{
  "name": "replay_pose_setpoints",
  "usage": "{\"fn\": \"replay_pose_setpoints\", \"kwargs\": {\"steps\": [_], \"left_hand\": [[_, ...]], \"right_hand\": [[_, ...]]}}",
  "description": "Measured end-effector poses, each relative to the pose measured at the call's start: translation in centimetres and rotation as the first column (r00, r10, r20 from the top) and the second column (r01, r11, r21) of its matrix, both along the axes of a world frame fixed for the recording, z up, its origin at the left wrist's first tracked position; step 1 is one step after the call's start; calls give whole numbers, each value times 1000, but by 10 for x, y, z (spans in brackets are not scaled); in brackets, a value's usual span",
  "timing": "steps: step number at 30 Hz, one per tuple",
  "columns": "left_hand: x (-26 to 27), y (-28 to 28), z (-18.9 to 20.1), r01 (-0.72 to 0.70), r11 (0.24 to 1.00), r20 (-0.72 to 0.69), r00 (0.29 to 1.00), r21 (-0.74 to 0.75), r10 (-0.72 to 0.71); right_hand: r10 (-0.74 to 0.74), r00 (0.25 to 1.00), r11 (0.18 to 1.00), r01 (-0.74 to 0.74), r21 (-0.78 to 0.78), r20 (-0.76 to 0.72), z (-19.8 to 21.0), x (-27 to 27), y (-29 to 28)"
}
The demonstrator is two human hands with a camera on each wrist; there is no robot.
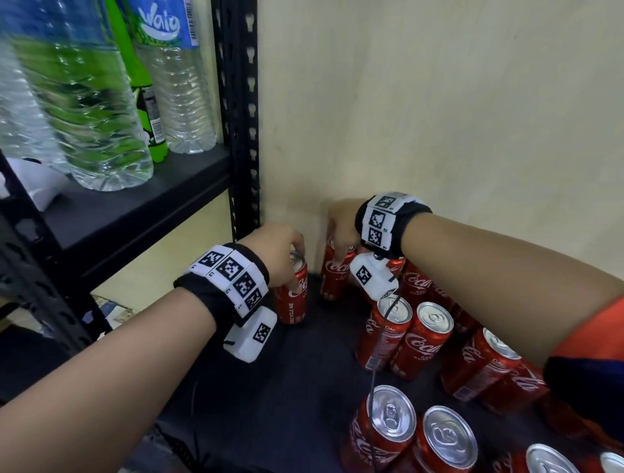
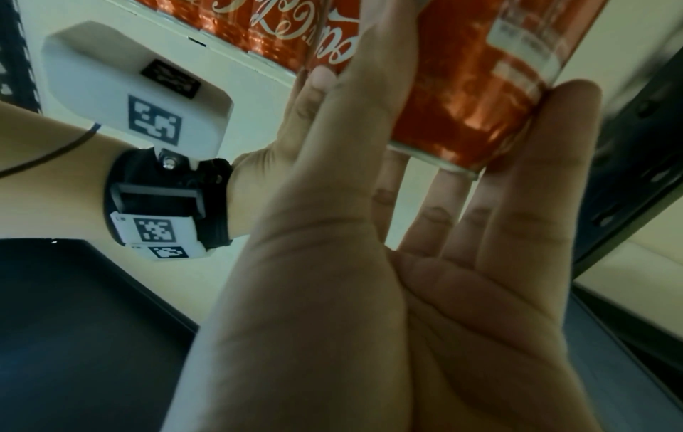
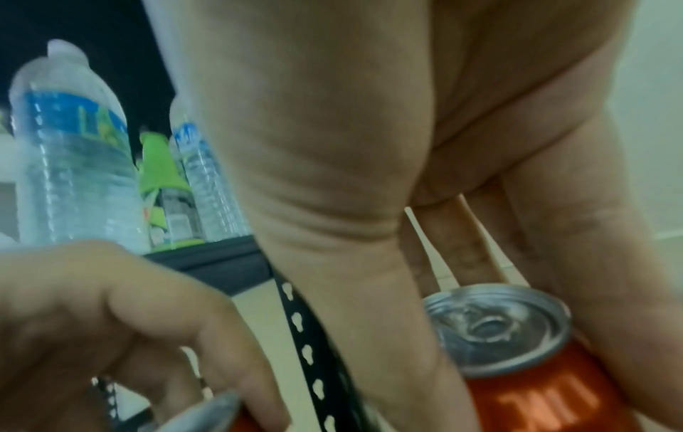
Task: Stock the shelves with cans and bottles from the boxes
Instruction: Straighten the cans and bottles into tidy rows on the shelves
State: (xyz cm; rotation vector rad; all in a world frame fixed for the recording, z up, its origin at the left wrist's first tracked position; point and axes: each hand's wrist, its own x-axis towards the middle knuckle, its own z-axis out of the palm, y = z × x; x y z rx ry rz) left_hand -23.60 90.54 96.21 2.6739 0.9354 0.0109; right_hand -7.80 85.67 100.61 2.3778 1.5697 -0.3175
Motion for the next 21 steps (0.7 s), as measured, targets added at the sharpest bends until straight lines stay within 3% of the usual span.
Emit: {"fn": "replay_pose_setpoints", "kwargs": {"steps": [4, 9, 21], "left_hand": [[-9, -3, 7, 1, 1000, 2, 1000, 14, -1], [-16, -5, 16, 29, 999, 9, 1000, 45, -30], [-3, -7, -4, 114, 993, -43, 992, -8, -114]], "right_hand": [[25, 999, 999, -26, -36, -37, 21, -13, -14], [40, 998, 998, -38, 41, -52, 32, -30, -34], [-56, 995, 998, 57, 2, -86, 3, -53, -51]]}}
